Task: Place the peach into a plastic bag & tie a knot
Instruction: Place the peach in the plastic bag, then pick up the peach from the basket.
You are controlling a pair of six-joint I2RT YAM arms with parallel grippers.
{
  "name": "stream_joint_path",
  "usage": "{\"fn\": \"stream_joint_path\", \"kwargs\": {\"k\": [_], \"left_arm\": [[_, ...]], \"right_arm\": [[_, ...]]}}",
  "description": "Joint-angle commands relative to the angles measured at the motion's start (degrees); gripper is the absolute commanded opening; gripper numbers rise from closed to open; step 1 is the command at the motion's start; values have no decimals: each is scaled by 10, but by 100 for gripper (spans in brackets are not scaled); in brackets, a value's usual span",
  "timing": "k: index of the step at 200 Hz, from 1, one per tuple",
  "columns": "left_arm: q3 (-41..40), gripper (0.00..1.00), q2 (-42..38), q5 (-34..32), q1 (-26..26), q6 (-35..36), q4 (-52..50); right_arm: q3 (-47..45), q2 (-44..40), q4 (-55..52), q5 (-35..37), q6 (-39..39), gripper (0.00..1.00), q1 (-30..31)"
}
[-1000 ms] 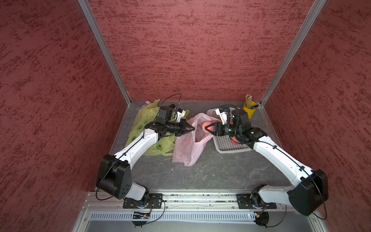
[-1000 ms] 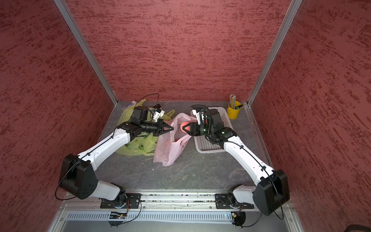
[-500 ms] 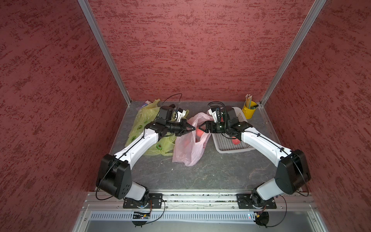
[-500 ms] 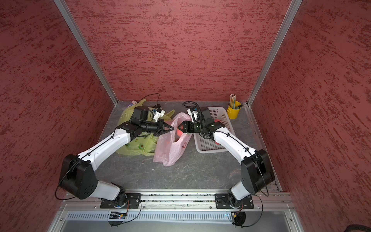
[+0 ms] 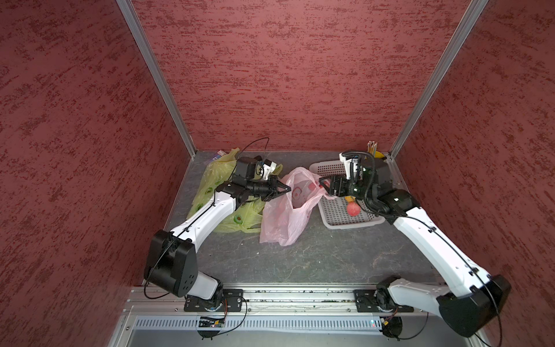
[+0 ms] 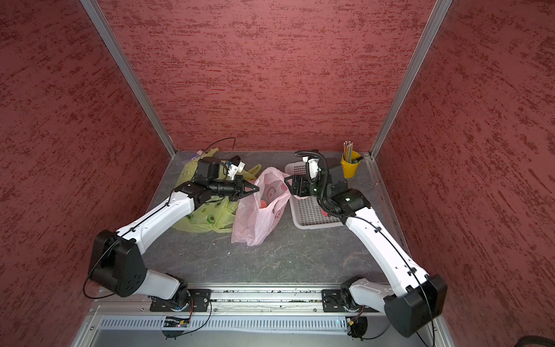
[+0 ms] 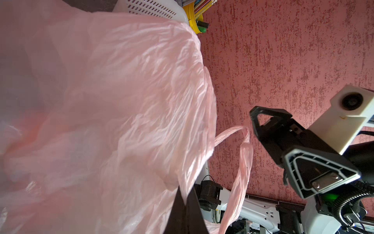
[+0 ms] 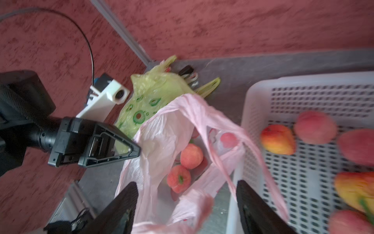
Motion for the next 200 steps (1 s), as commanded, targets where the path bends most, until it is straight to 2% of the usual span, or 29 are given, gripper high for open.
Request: {"fn": "stream_joint_path", "kwargs": {"k": [1, 52, 94, 164, 200], "left_arm": [[-1, 0, 1, 9, 2, -1, 15], [-14, 0, -8, 10, 3, -4, 21], [-14, 0, -11, 12, 2, -1, 19], [-24, 0, -17, 13, -1, -4, 24], [-27, 0, -20, 13, -4, -5, 24]], "right_arm": [[3, -11, -39, 81, -1, 80, -44], [-87, 8, -15, 174, 31, 85, -107], [-147, 94, 13, 215, 34, 83, -120], [-163, 218, 77, 229, 35, 86, -124], [-156, 261, 104, 215, 33, 85, -127]]}}
